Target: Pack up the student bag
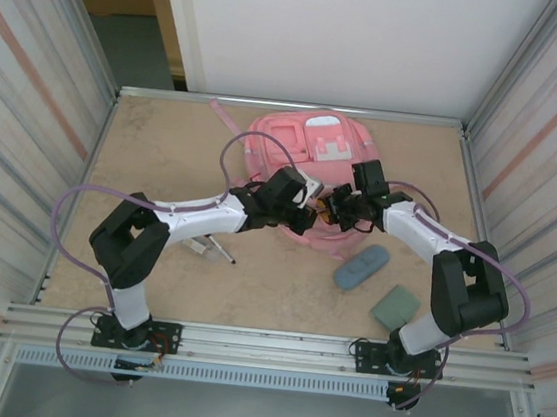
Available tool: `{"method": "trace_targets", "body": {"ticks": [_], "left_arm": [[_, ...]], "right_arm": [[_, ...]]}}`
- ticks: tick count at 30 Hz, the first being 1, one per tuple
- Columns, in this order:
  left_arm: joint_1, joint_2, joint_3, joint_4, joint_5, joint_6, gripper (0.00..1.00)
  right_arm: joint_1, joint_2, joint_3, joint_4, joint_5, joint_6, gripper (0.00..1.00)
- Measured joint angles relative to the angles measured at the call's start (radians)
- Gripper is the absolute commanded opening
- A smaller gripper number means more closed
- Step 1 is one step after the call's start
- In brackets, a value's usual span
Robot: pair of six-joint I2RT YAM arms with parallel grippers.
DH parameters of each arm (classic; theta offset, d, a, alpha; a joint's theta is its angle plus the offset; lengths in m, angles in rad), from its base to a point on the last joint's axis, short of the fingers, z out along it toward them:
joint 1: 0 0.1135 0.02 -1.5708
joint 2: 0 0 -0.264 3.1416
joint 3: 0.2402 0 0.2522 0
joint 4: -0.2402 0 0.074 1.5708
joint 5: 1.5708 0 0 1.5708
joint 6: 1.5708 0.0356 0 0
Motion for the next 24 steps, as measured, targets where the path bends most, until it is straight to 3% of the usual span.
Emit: {"method": "trace_targets", "body": {"ticks": [8,15,24], "left_arm": [[0.035,-0.072,-0.101,0.040,-0.018,0.018,0.00],[0.148,-0.179,-0.297,0.148,-0.003,0.030,0.00],[0.272,-0.199,-0.321,0.197,-0.005,0.026,0.00]], "right_arm": [[-0.010,-0.035,-0.001,0.005,-0.005,-0.040,0.03],[-0.081,-0.061,-0.001,-0.012,-0.103,-0.087,0.03],[-0.120,-0.065,0.060,-0.068,-0.229,-0.193,0.03]]}}
